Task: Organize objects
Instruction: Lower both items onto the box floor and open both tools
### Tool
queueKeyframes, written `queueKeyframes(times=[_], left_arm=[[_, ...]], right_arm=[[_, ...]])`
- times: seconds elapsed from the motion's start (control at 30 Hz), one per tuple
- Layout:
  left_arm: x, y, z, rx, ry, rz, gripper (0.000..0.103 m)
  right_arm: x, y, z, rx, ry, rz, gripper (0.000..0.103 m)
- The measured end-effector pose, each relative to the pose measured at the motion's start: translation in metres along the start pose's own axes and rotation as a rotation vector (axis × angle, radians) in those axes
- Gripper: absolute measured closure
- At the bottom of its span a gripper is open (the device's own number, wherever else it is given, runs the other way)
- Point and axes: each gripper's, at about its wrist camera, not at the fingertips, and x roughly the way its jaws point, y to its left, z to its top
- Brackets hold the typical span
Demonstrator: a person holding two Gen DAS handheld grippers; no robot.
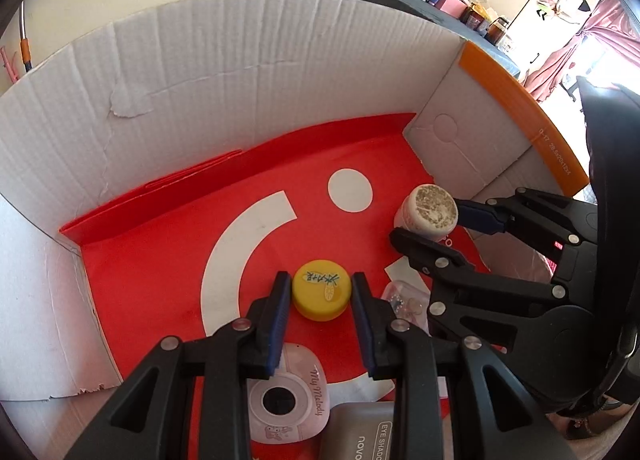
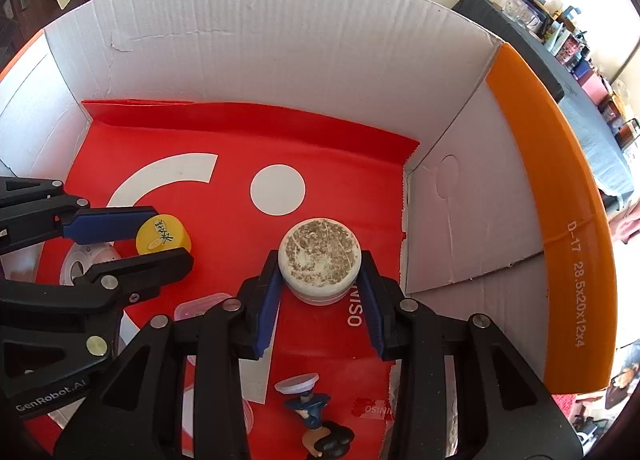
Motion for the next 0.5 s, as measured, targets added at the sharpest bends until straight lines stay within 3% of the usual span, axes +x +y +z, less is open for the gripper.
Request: queueKeyframes(times=[0.5], left_arm=[[-0.0012, -0.0065, -0.0014, 0.014, 0.0, 0.014, 0.071]], right_arm=[[-0.0001, -0.0018, -0.0015, 0.011, -0.002, 0.023, 0.068]])
